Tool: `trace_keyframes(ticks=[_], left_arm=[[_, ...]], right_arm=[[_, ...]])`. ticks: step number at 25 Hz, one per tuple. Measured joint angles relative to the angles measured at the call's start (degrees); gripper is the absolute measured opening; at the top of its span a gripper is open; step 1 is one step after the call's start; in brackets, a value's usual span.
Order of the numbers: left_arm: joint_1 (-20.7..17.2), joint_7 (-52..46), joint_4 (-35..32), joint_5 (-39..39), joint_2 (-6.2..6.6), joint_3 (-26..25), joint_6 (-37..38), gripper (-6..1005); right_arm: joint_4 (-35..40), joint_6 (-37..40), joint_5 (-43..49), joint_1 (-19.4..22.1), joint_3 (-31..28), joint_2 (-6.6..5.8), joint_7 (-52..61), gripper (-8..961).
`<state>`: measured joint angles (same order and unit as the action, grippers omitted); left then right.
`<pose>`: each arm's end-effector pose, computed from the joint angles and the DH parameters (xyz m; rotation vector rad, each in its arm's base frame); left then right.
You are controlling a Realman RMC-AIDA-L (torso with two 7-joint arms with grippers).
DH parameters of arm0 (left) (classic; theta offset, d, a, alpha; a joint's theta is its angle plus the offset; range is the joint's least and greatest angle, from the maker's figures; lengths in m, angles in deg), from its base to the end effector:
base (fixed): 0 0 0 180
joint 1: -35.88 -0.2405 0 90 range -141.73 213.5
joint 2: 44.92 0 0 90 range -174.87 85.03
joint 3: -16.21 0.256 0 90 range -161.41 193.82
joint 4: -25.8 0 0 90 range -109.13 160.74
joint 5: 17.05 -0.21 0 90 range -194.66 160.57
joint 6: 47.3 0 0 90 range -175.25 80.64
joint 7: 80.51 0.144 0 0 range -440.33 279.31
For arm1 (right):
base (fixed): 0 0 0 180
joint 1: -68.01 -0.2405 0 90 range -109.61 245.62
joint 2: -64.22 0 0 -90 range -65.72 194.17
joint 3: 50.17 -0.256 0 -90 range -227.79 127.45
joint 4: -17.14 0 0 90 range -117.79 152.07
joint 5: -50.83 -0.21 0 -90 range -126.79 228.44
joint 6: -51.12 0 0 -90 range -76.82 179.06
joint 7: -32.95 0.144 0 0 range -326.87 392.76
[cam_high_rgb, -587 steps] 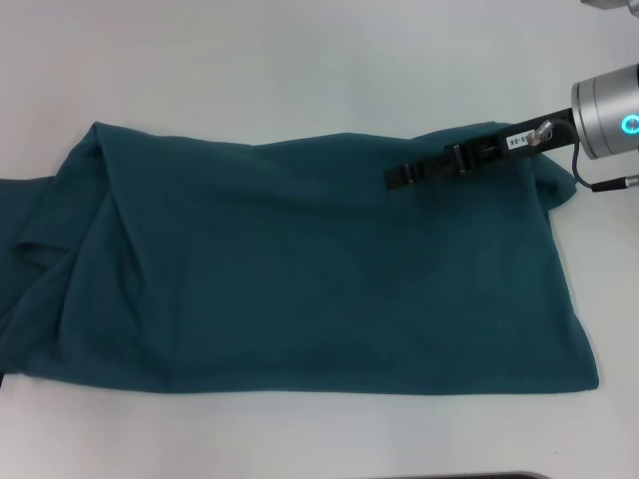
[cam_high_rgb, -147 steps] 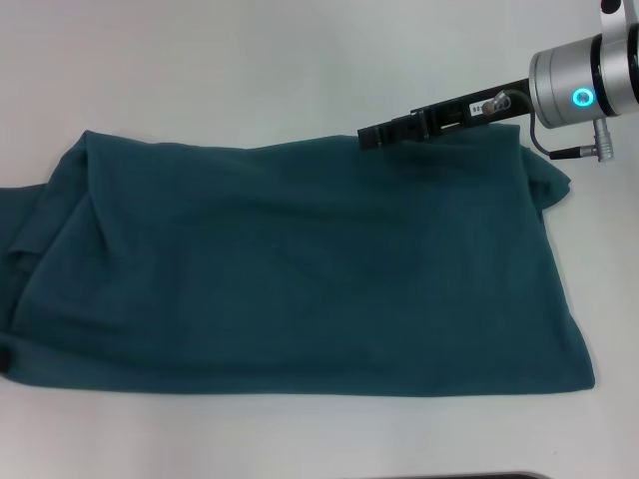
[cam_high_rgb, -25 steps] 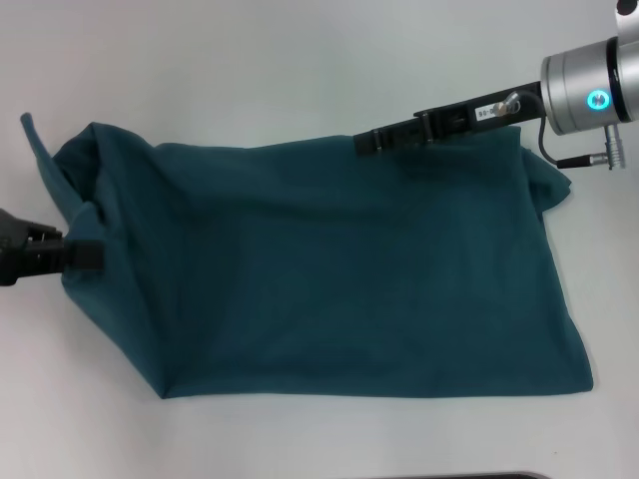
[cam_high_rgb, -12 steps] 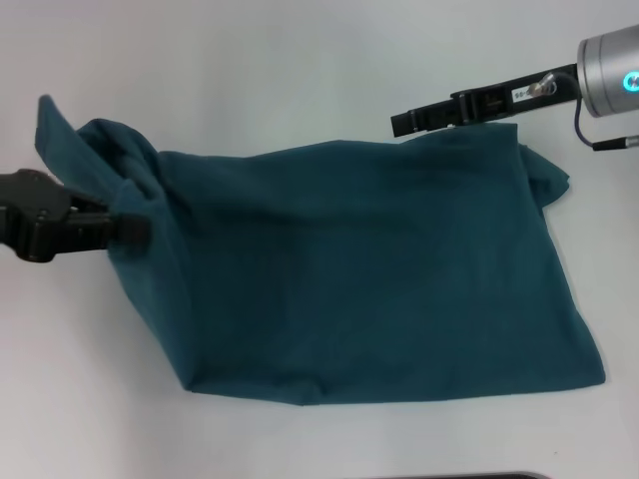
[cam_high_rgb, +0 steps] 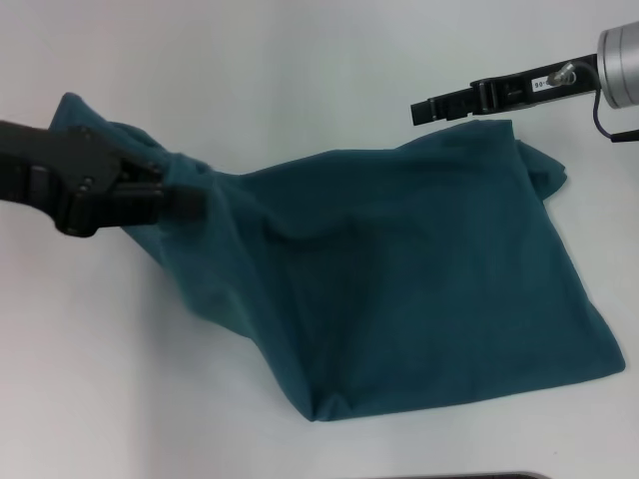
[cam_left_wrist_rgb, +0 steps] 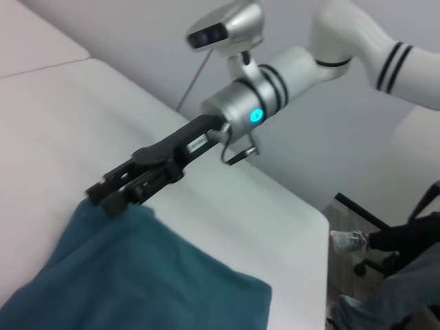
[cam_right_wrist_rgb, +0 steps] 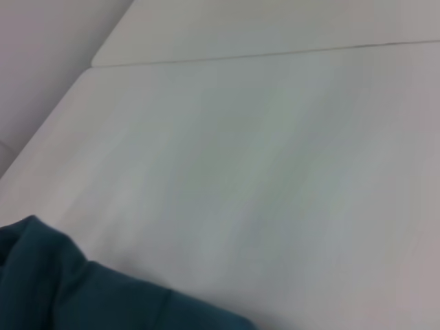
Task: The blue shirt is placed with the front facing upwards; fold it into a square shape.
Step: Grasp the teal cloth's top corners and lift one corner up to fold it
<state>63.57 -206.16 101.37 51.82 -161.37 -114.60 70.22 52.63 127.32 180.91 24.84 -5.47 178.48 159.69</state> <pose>-0.1829 0.2929 0.0846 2.8997 0.8757 0.4391 0.2443 0.3996 0.0079 -2.4781 1.4438 0.2999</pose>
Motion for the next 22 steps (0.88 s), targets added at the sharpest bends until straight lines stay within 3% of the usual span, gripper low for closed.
trace_keyframes(ticks=[6, 14, 22], left_arm=[[2.2, -1.3, 0.5, 2.6, -0.56, 4.2, 0.0, 42], [6.3, -1.6, 0.7, 2.9, -2.91, 8.6, -0.2, 42], [11.6, -1.3, -0.9, 2.8, -4.35, 10.2, -0.6, 42]], right_arm=[[0.0, -0.9, 0.1, 0.6, 0.2, -0.28, 0.2, 589], [0.0, -1.7, 0.1, 1.4, -0.2, -0.86, 0.3, 587], [0.5, -2.3, -0.2, 1.7, -0.8, -2.86, 1.3, 586]])
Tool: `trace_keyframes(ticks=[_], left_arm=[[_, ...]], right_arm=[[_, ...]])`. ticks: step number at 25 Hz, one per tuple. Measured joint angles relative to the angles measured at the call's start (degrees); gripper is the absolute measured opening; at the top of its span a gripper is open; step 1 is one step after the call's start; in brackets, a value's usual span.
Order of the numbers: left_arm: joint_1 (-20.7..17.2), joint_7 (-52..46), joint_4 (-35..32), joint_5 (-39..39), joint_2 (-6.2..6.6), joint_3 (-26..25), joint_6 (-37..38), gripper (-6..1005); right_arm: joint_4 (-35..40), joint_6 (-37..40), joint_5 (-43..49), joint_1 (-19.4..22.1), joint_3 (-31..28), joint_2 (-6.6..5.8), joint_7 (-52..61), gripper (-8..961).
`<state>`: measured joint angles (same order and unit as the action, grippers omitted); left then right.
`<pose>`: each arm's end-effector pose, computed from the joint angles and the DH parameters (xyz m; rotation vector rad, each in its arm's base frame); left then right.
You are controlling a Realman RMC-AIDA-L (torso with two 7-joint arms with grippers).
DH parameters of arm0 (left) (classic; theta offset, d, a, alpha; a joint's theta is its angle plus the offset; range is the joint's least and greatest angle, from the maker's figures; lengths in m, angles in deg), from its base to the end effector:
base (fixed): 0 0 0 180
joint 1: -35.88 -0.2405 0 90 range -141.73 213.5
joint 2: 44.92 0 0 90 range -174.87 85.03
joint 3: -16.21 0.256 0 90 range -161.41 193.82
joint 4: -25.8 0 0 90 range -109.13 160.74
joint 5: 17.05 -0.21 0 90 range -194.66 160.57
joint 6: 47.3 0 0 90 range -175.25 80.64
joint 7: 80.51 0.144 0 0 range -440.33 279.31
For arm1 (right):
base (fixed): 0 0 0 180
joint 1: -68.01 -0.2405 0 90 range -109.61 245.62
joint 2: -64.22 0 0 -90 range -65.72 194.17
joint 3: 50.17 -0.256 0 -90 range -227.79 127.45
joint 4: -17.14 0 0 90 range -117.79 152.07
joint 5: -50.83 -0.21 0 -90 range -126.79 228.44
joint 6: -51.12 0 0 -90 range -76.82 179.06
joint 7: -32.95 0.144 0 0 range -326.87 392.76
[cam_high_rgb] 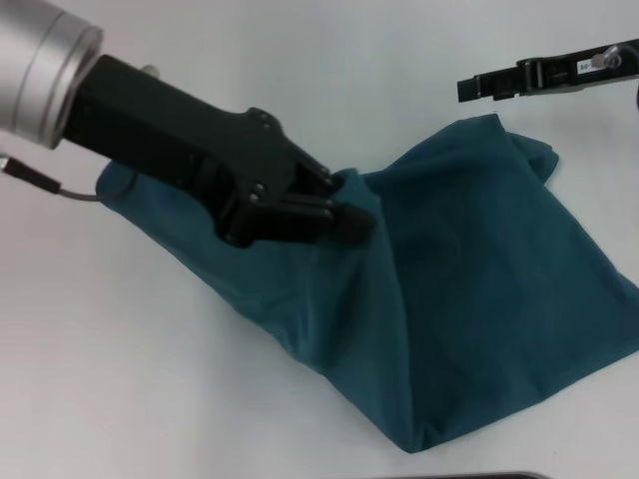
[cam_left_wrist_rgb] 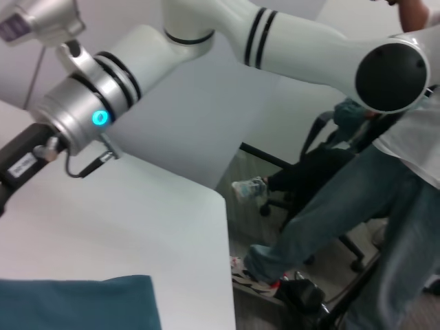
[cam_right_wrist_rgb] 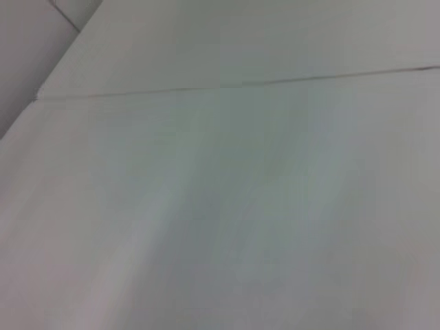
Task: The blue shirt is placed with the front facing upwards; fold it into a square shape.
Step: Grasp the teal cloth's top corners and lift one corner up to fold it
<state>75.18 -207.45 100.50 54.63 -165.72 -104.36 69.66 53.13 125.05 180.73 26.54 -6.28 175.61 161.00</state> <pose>-0.0963 0.3023 0.0362 2.7809 0.4801 0.3506 0.2656 0.4062 0.0362 -2.3580 1.4536 0.2990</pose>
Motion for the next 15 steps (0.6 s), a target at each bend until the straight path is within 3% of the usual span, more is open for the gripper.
trace_keyframes(ticks=[15], left_arm=[[11.6, 7.6, -13.5, -0.4, -2.82, 2.6, -2.2, 41]], right_arm=[[1.7, 0.0, 1.0, 0.3, 0.1, -0.42, 1.4, 583]])
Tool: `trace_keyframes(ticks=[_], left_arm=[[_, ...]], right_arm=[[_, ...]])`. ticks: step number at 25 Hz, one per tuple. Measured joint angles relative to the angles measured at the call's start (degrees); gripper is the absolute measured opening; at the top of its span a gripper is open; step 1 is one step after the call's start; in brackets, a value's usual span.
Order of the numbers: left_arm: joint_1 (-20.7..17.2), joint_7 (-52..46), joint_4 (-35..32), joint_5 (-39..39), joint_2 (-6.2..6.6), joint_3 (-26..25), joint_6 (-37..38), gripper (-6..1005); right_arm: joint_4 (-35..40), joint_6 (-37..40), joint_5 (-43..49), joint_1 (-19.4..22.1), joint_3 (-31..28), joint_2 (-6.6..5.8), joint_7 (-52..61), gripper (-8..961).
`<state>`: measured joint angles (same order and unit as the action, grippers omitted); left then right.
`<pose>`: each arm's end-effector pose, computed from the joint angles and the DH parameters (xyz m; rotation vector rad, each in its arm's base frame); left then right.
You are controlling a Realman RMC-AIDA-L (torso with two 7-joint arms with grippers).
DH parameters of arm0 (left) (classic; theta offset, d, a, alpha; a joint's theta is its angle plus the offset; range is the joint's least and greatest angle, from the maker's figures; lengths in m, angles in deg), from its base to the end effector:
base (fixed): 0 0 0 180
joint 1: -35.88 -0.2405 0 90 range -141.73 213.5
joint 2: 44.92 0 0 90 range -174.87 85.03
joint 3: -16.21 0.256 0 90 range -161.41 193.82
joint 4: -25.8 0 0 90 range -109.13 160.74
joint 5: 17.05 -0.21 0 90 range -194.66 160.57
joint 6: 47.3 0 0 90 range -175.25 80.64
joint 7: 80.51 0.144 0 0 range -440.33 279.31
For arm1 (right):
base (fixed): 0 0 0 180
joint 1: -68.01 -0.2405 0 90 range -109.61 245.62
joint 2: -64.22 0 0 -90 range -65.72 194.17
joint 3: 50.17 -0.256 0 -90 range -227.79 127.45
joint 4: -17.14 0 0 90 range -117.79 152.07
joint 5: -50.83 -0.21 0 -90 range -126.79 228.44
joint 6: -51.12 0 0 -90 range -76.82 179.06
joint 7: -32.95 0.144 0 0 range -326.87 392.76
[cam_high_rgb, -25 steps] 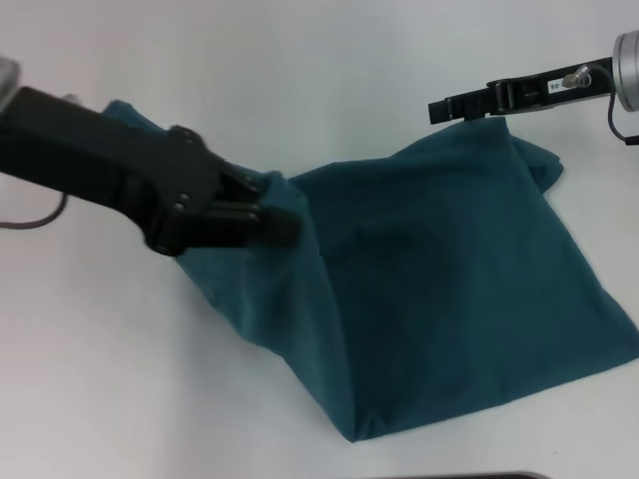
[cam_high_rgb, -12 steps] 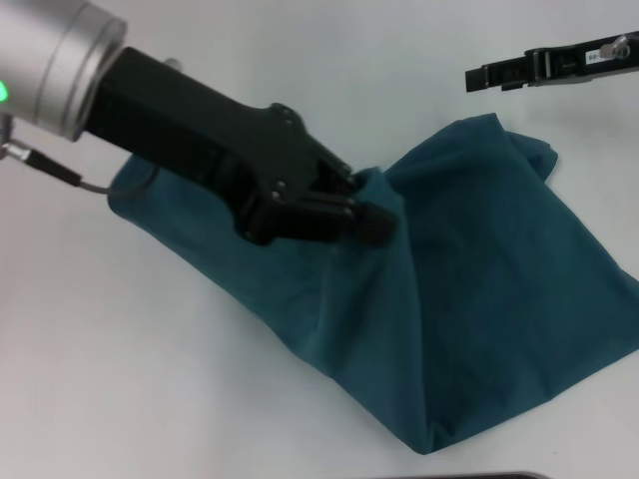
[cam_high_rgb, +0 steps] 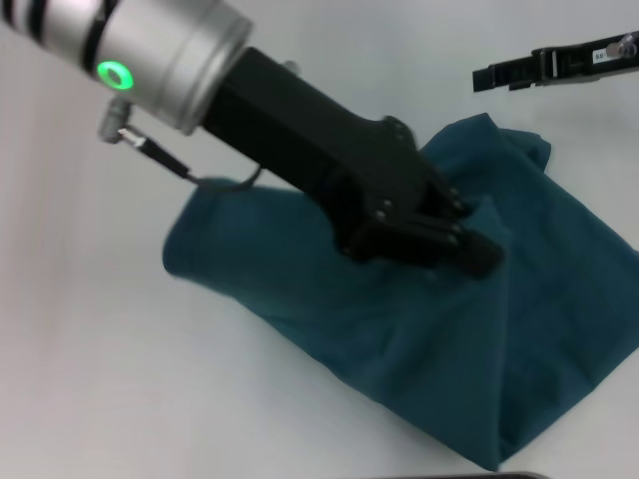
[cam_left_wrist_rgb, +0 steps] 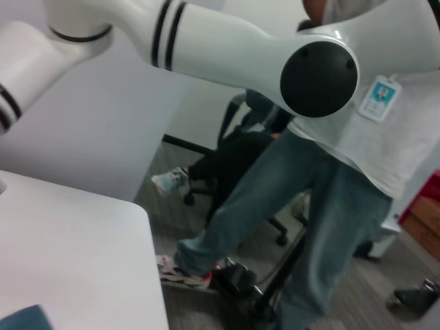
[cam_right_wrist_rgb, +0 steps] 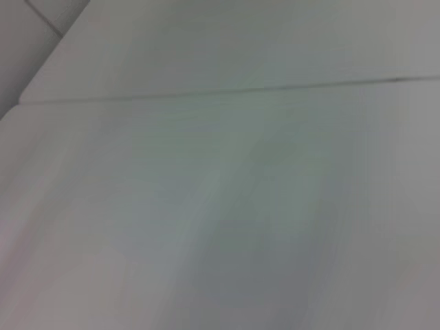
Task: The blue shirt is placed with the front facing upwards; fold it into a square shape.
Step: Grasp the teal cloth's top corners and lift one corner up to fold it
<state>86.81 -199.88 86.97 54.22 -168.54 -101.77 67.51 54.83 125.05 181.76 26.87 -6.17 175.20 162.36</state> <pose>-0.0505 0.3095 -0.0093 2.6359 0.2632 0.3440 0.2676 0.4084 0.0448 -2.3332 1.4455 0.2777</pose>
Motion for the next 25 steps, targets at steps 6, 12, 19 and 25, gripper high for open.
trace_keyframes(ticks=[6, 12, 19, 25], left_arm=[[3.3, 1.3, -3.4, -0.3, 0.00, 3.0, -2.9, 41], [3.7, 2.2, -4.2, -1.3, 0.10, 3.3, -4.0, 41], [3.5, 2.8, -4.4, -1.3, 0.14, 3.0, -4.2, 41], [3.8, 3.0, -4.4, -1.3, 0.06, 3.2, -4.2, 41]], right_arm=[[0.1, 6.7, 0.0, -0.1, 1.3, 1.53, -0.5, 582], [-0.8, 11.6, 0.1, -0.7, 4.5, 2.07, 0.3, 581], [-1.2, 14.7, 0.1, -1.1, 11.5, 2.82, 1.9, 580], [-1.3, 17.8, 0.4, -1.5, 12.3, 2.52, 2.6, 293]])
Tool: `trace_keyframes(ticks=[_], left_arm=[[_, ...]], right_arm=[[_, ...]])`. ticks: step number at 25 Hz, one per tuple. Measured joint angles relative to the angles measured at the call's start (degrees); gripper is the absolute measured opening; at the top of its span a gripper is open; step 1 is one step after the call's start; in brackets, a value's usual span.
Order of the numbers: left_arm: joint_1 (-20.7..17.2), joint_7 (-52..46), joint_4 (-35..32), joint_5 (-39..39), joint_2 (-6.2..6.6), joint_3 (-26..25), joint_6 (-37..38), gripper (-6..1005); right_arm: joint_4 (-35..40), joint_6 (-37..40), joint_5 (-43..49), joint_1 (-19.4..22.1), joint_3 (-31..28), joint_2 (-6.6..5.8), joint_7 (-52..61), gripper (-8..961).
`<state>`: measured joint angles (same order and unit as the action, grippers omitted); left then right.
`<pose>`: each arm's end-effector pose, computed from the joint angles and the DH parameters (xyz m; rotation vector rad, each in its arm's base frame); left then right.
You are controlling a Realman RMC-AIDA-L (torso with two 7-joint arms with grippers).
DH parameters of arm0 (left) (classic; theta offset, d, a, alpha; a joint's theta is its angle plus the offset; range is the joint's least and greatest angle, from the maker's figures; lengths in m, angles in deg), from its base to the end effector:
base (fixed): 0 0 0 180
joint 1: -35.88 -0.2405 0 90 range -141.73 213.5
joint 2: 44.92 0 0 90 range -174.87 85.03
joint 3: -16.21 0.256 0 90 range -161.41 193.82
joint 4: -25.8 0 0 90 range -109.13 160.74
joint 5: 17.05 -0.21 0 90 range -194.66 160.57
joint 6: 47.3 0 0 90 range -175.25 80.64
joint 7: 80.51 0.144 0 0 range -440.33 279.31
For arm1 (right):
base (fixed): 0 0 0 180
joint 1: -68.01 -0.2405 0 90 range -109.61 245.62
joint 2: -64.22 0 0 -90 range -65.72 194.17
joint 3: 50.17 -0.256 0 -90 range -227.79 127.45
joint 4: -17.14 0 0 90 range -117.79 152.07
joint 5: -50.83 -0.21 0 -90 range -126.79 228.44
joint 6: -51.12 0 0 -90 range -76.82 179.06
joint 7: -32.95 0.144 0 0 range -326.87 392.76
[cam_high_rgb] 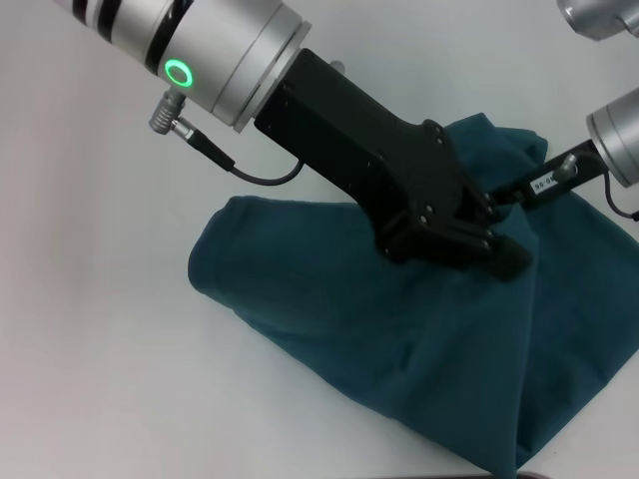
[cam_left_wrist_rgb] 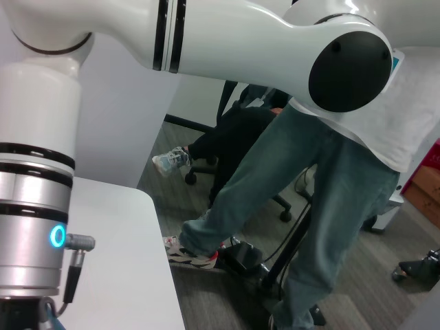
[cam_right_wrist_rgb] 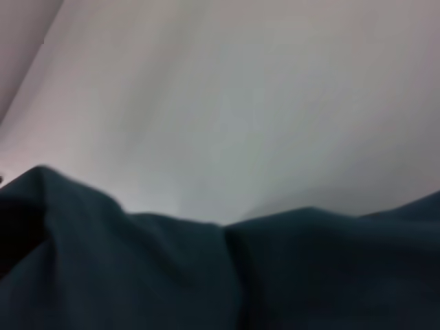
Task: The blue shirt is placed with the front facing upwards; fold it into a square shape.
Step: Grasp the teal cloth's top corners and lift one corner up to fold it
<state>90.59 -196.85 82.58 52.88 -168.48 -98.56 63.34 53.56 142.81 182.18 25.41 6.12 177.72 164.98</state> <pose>-0.0384 0.3155 -0.0287 2.6516 0.1967 0.2850 0.2375 0.3514 -0.0093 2.6853 -1.5452 0.0442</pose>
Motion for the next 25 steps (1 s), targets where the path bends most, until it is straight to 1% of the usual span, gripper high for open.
trace_keyframes(ticks=[3, 5, 7, 10, 15, 17, 19, 25], left_arm=[[0.0, 0.1, 0.1, 0.1, -0.08, 0.0, 0.0, 41], [0.1, 0.1, 0.2, 0.3, -0.14, 0.0, 0.0, 41], [0.1, 0.1, 0.2, 0.4, -0.23, 0.1, 0.0, 41], [0.2, 0.2, 0.2, 0.9, -0.39, 0.2, 0.2, 41], [0.4, 0.6, 0.1, 2.3, -0.57, 1.1, 0.4, 41], [0.4, 0.7, 0.1, 2.8, -0.59, 1.6, 0.3, 41], [0.6, 0.8, 0.1, 3.1, -0.60, 2.1, 0.1, 41], [0.7, 1.2, 0.0, 3.1, -0.47, 2.2, -0.1, 41]], right_arm=[[-0.1, 1.2, 0.0, 0.3, 0.0, 0.34, -0.2, 175], [-1.1, 1.5, -0.1, 0.3, 0.0, 1.02, -0.9, 96], [-2.7, 1.4, 0.0, 0.0, 0.1, 1.62, -1.8, 70], [-4.5, 1.1, 0.0, -0.3, 0.3, 2.85, -3.2, 31], [-4.7, 1.0, -0.1, 0.1, 0.3, 5.25, -4.7, 31], [-5.4, 1.0, -0.1, 0.1, 0.5, 5.81, -5.3, 31], [-6.7, 0.9, -0.1, -0.1, 0.5, 6.04, -6.0, 31], [-9.0, 0.7, -0.1, -0.3, 0.7, 6.06, -6.9, 30]])
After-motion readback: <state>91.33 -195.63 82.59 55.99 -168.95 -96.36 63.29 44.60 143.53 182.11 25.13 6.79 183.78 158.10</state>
